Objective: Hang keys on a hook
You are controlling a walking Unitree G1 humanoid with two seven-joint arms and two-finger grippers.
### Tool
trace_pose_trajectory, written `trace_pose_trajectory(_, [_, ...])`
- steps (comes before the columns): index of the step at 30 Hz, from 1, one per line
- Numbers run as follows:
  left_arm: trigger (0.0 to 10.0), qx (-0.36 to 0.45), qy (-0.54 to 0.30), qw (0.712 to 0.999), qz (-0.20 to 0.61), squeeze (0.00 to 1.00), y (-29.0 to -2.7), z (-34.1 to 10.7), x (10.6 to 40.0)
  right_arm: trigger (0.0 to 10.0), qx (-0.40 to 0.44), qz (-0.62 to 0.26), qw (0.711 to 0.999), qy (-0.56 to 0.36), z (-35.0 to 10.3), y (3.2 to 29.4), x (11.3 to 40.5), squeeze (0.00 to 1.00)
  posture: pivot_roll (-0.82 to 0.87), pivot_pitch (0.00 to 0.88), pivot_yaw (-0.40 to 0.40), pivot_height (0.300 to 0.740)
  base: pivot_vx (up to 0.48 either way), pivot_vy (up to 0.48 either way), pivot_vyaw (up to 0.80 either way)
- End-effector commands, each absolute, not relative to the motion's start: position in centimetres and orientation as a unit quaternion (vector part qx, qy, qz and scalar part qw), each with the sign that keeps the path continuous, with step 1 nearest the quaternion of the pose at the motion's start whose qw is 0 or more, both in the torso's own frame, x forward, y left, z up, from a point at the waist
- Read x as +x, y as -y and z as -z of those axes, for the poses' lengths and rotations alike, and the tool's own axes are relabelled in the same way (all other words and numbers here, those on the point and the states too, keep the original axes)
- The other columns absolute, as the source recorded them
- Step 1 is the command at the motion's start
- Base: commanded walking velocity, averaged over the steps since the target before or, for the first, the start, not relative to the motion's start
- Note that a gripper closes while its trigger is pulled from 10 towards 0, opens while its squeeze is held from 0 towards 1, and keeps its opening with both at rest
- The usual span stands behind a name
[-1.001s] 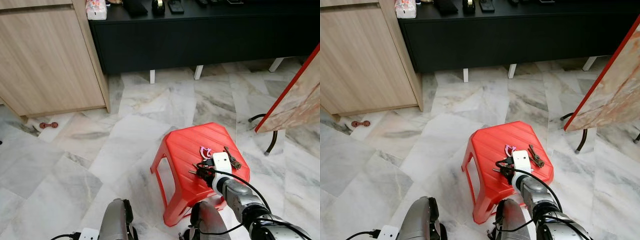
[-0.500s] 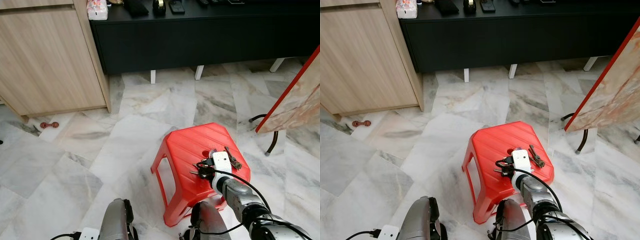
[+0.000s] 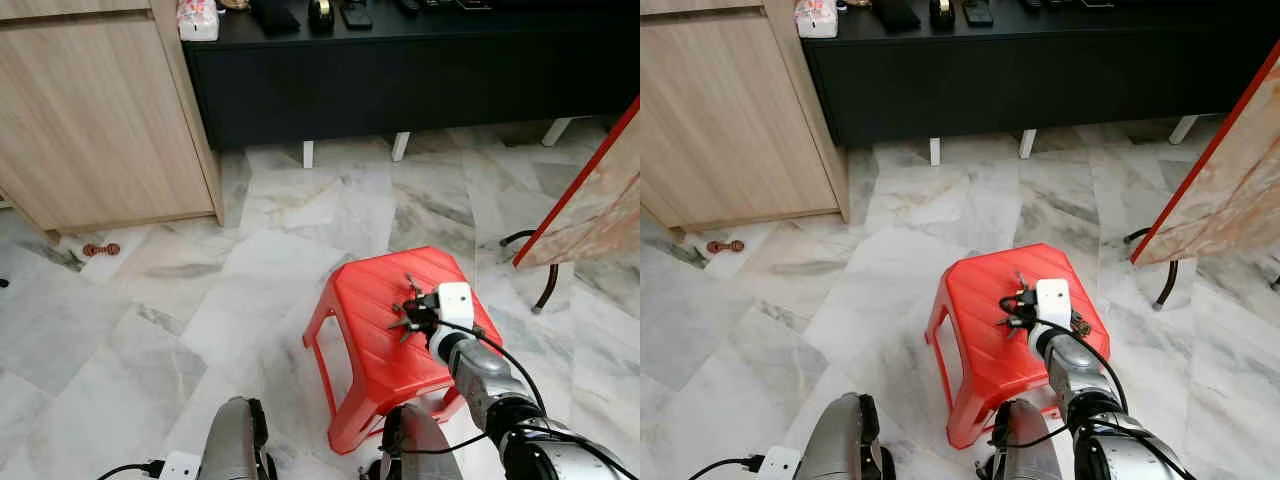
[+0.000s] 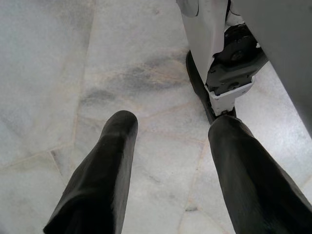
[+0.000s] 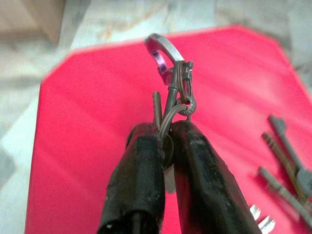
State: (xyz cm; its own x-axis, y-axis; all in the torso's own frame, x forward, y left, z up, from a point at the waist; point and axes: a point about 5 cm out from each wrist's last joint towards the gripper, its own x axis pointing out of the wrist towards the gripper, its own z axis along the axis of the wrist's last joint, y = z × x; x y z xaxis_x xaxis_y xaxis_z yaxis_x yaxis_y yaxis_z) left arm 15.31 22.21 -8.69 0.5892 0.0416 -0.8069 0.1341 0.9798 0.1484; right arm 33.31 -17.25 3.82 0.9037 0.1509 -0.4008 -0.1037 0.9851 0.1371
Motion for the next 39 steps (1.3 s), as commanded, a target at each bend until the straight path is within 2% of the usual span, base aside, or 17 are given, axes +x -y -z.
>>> trace_pose_trajectory(1, [10.0, 0.091, -0.467, 0.878, 0.05, 0.0, -20.7, 9.2, 14.9, 0.0, 0.064, -0.044, 0.982, -0.173, -4.6, 18.3, 33.5, 0.0, 0.07, 0.121, -0.08, 0.604, 0.0, 0.0, 0.0])
trace_pose_trajectory(9, [10.0, 0.092, -0.466, 0.879, 0.045, 0.0, -20.7, 9.1, 15.4, 0.0, 0.084, 0.007, 0.993, -0.079, -6.1, 19.9, 33.2, 0.0, 0.07, 0.066, -0.082, 0.604, 0.0, 0.0, 0.0])
trace_pose_trajectory(17, [10.0, 0.091, -0.46, 0.882, 0.034, 0.0, -20.9, 8.8, 16.0, 0.0, 0.106, 0.032, 0.994, -0.003, -7.5, 19.4, 32.5, 0.0, 0.07, 0.004, -0.075, 0.604, 0.0, 0.0, 0.0])
trace_pose_trajectory(18, [10.0, 0.091, -0.46, 0.883, 0.033, 0.0, -21.0, 8.8, 16.1, 3.6, 0.106, 0.034, 0.994, 0.007, -7.8, 19.2, 32.3, 0.0, 0.06, 0.0, -0.072, 0.604, 0.0, 0.0, 0.0])
trace_pose_trajectory(19, [10.0, 0.091, -0.46, 0.883, 0.03, 0.0, -21.0, 8.8, 16.2, 10.0, 0.103, 0.037, 0.994, 0.022, -8.2, 19.0, 32.0, 0.0, 0.06, 0.0, -0.07, 0.604, 0.0, 0.0, 0.0])
trace_pose_trajectory(30, [10.0, 0.081, -0.463, 0.883, 0.018, 0.0, -21.1, 8.8, 16.2, 10.0, 0.108, 0.062, 0.992, 0.02, -7.8, 19.3, 29.2, 0.0, 0.06, 0.0, -0.063, 0.604, 0.0, 0.0, 0.0])
trace_pose_trajectory(39, [10.0, 0.076, -0.462, 0.883, 0.015, 0.0, -21.4, 8.7, 16.3, 10.0, 0.113, 0.074, 0.991, 0.012, -7.8, 19.3, 29.1, 0.0, 0.06, 0.0, -0.064, 0.604, 0.0, 0.0, 0.0])
